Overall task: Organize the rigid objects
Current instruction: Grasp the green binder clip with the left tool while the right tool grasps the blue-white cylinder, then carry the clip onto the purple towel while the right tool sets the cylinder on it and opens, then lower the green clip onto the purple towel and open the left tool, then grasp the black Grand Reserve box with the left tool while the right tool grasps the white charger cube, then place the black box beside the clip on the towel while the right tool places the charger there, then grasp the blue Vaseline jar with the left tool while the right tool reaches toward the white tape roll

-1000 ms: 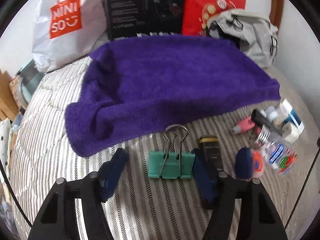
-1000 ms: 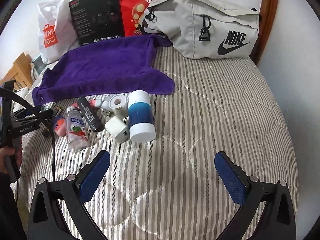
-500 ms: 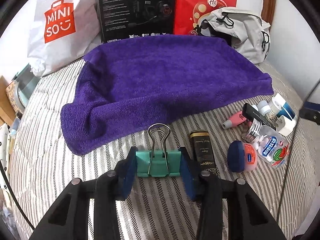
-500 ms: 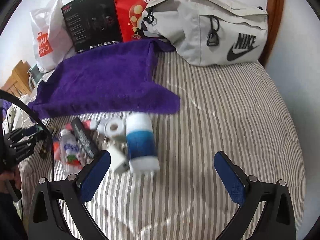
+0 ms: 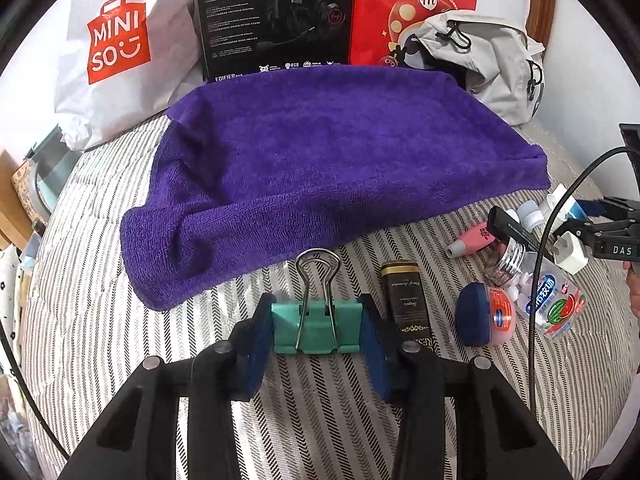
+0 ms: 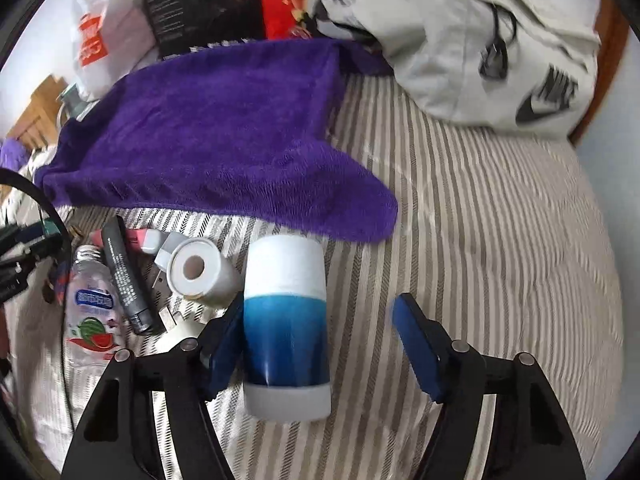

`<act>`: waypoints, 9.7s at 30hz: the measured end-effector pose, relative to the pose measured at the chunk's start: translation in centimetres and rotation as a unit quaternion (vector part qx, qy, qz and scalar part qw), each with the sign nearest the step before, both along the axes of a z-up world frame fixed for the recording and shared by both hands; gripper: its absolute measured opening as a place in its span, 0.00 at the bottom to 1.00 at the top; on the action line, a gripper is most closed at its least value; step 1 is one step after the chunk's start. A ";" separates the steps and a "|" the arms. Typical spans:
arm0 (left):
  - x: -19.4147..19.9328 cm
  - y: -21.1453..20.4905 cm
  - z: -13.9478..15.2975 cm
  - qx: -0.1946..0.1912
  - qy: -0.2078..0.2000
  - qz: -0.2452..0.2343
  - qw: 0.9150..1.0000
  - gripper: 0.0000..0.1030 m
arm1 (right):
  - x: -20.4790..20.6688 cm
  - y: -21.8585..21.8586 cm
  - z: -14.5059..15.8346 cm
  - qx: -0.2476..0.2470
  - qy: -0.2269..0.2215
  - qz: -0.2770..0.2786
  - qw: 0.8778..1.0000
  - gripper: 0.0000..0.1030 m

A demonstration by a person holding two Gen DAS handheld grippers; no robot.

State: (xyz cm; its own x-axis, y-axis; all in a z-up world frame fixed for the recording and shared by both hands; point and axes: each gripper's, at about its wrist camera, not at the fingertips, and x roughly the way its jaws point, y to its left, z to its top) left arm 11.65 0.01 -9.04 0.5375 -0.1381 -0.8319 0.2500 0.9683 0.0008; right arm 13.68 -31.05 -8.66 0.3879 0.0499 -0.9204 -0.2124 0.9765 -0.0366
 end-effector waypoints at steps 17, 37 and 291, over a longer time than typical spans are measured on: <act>0.3 -0.1 -0.1 -0.007 0.010 0.014 1.000 0.38 | -0.3 -1.3 0.7 0.023 0.012 0.010 1.000 0.35; 1.5 3.5 7.4 -0.032 -0.025 0.053 0.998 0.38 | 4.0 0.5 9.5 0.054 -0.047 0.057 0.996 0.35; -2.7 -7.2 2.8 -0.033 0.046 -0.092 0.994 0.41 | -4.8 -1.7 10.5 0.114 -0.050 0.025 0.992 0.62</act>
State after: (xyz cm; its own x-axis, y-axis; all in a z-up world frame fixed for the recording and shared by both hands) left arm 8.99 -7.15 -6.28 0.4204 -0.2831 -0.8621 0.4192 0.9032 -0.0922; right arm 8.86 -32.72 1.83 0.4680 0.2736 -0.8403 -0.2665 0.9503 0.1610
